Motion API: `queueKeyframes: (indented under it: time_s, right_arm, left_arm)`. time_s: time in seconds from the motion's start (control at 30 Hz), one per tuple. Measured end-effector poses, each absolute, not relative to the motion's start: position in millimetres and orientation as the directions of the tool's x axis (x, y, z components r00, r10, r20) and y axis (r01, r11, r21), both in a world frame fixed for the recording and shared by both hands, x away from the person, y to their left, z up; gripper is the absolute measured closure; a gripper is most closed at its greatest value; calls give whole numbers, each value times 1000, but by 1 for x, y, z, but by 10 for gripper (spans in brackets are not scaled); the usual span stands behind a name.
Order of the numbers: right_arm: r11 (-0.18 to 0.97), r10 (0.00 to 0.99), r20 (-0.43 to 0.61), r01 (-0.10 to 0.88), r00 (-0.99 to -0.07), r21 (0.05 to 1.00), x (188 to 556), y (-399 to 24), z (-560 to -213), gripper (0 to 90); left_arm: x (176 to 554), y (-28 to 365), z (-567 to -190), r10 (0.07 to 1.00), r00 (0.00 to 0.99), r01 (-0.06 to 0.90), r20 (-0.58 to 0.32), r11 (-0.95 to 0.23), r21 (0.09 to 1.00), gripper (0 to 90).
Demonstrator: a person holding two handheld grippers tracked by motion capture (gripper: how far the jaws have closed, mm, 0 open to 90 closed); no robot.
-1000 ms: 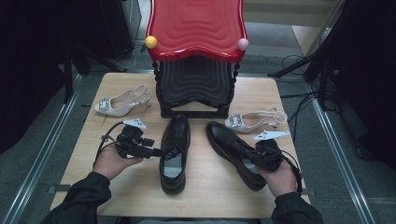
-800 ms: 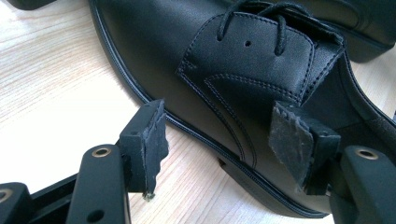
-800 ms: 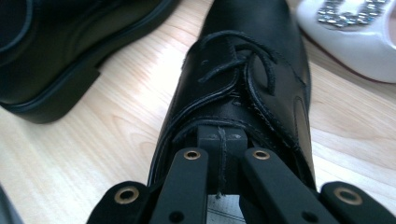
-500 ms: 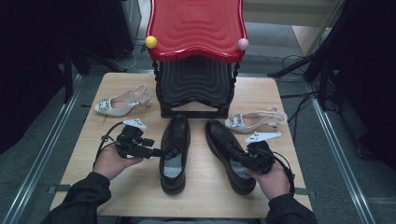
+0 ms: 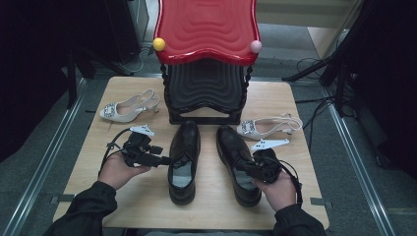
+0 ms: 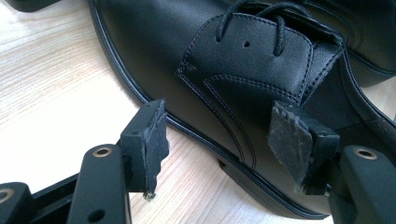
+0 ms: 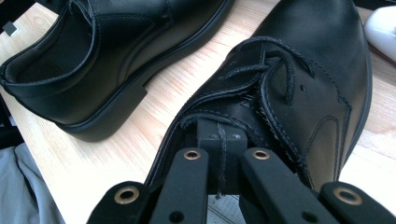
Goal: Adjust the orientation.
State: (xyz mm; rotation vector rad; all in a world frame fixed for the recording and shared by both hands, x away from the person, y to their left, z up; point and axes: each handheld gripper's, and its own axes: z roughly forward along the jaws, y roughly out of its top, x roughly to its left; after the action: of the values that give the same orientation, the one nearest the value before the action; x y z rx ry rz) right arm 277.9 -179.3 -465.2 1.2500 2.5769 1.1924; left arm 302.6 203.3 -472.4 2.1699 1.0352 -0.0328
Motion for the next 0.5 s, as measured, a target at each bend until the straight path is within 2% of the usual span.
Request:
queueKeyframes:
  time_s: [0.5]
  right_arm:
    - [354,677,299,653,-673,669,280,-162,-467,900]
  left_arm:
    - [301,204,-469,658,682,681,-319,-410,607,383]
